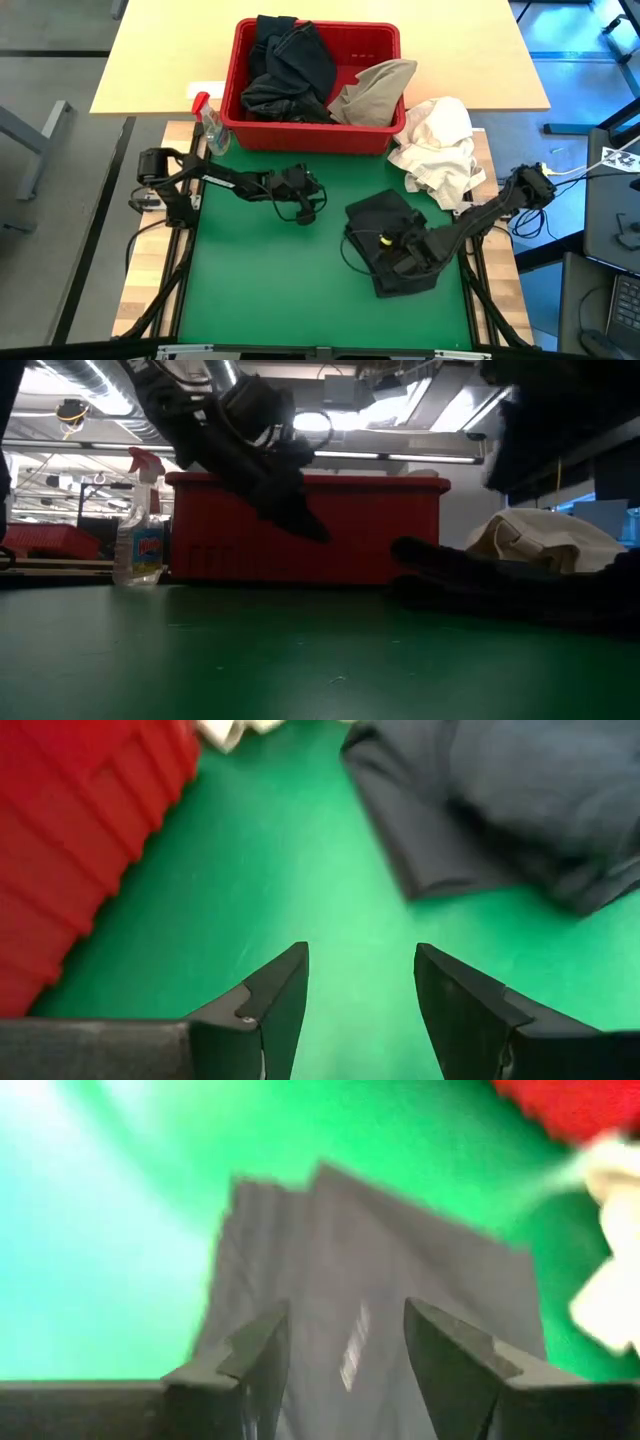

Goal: Fold Laundry from Bin
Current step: Fold the black shorts

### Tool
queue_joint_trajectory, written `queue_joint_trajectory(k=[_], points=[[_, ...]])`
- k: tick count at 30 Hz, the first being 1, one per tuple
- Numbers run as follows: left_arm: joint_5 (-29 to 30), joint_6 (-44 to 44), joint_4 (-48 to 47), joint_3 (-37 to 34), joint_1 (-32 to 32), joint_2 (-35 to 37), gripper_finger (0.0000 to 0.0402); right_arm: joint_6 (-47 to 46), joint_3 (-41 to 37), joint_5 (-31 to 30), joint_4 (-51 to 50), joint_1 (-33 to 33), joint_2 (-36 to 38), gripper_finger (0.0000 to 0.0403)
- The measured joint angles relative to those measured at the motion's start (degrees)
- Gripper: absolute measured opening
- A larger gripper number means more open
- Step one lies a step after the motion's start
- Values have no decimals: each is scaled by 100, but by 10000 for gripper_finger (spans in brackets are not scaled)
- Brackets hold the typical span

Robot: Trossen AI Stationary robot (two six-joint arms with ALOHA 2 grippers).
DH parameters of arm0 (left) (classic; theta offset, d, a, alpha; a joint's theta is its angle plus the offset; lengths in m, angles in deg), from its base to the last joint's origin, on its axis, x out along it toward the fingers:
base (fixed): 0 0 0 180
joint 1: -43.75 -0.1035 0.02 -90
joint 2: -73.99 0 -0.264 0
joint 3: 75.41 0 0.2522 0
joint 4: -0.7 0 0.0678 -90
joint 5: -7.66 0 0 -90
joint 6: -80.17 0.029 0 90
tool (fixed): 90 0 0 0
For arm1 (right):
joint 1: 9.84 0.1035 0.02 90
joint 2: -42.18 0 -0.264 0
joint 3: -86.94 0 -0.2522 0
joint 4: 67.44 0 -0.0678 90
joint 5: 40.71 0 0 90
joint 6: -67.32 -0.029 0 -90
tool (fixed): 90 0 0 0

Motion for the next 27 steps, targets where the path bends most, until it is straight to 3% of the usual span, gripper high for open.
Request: queue_joint_trajectory(k=[2,8,11,16,20,27], points=[[2,9,6,0,48,77,178,709,-21,211,448,-249,12,193],[-179,11,-187,-2,151,175,178,2340,-855,2075,1933,-923,-25,193],[-177,81,-135,0,228,185,178,2620,-1294,2227,2793,-1296,-27,193],[-149,157,-191,0,254,185,178,2417,-1652,1973,3207,-1952,-23,193],[-146,157,-396,0,254,185,178,1197,-1998,1606,2772,-2096,-17,193],[-144,151,-731,0,254,185,178,20,-2012,1598,1676,-999,66,193]])
